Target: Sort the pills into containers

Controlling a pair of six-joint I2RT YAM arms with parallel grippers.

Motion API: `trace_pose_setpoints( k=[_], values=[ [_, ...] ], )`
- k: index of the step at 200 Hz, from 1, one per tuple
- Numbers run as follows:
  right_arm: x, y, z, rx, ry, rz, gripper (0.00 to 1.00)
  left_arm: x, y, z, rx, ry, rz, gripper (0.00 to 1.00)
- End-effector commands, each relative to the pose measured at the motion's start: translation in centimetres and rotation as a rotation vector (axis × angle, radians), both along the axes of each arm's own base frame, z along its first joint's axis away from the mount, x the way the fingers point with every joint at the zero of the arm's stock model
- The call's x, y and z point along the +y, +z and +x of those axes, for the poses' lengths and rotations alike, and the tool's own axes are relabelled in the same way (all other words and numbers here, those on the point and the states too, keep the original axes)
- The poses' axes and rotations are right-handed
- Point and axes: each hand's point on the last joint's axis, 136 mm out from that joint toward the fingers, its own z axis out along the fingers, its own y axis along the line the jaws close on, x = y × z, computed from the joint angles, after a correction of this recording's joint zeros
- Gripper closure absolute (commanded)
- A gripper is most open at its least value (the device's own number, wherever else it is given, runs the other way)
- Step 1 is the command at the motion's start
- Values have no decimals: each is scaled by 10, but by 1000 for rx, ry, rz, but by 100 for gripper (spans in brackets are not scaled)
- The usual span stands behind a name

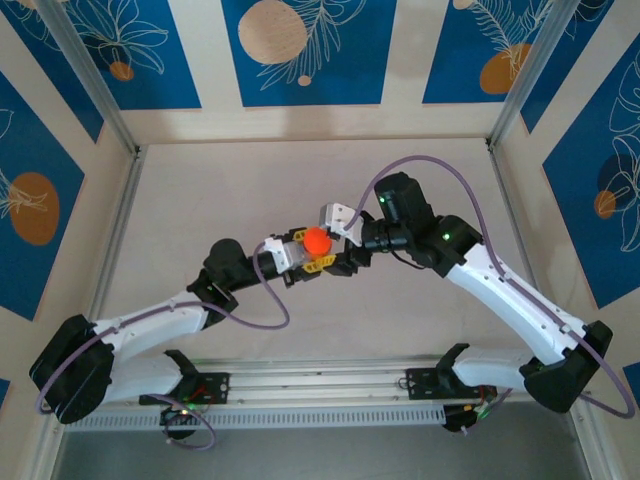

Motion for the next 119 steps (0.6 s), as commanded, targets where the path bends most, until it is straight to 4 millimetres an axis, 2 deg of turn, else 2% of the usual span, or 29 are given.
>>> trace_pose_setpoints(
  k=[1, 59, 77, 119],
  values=[
    [1, 3, -6, -4, 36, -52, 28, -7, 8, -3, -39, -26, 28, 100],
    [-12, -12, -13, 10, 61, -201, 33, -9, 1, -3, -48, -19, 80, 100],
    [-10, -12, -13, 11, 62, -200, 37, -10, 1, -2, -50, -21, 83, 100],
    [-4, -18, -10, 18, 65, -213, 37, -15, -3, -4, -48, -32, 100, 100]
  ],
)
